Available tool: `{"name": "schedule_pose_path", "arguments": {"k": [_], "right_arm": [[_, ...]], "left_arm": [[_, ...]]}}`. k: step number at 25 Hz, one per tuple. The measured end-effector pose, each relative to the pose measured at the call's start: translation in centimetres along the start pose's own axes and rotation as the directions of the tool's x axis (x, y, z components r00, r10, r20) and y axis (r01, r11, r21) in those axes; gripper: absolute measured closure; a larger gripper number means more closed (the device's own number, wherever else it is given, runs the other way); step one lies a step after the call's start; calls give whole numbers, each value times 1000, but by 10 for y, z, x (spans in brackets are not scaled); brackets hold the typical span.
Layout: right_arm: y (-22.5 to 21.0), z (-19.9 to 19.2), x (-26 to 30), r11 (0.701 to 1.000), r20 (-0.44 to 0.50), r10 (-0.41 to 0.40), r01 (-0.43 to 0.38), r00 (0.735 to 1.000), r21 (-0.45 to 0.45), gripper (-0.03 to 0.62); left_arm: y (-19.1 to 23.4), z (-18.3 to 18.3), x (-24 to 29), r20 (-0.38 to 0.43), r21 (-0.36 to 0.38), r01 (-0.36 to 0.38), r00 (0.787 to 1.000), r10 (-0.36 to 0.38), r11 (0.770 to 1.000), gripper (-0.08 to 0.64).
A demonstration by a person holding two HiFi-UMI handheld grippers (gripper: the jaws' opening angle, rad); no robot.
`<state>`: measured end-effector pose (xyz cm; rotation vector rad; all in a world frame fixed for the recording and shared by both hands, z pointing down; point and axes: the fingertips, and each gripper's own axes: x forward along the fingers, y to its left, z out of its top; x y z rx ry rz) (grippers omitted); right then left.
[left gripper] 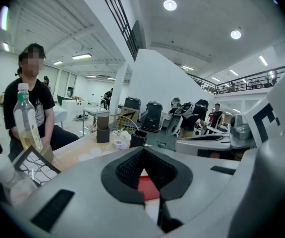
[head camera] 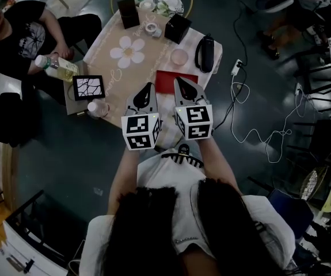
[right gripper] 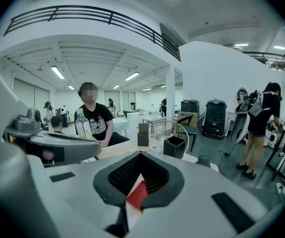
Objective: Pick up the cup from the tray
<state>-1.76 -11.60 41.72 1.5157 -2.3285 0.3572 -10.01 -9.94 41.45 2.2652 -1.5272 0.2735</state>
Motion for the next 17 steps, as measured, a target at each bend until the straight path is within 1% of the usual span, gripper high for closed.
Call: {"name": "schedule_pose_path", "arguments": {"k": [7, 10, 17], "right_arm": [[7, -1, -4, 1000, 5, 4, -4, 1000, -11, 586], [7, -1, -4, 1000, 1, -4, 4, 1000, -13, 586], [11, -11, -1, 1000, -19, -1, 1, 1000, -29, 586]], "left_arm": [[-4, -4, -6, -2, 14, 21, 1000, -21, 1000, 555], [-3, -1, -7, 5, 1, 22, 1000, -22, 1000, 555], [9, -8, -8, -12, 18, -7, 1000, 7, 1000, 555]]}}
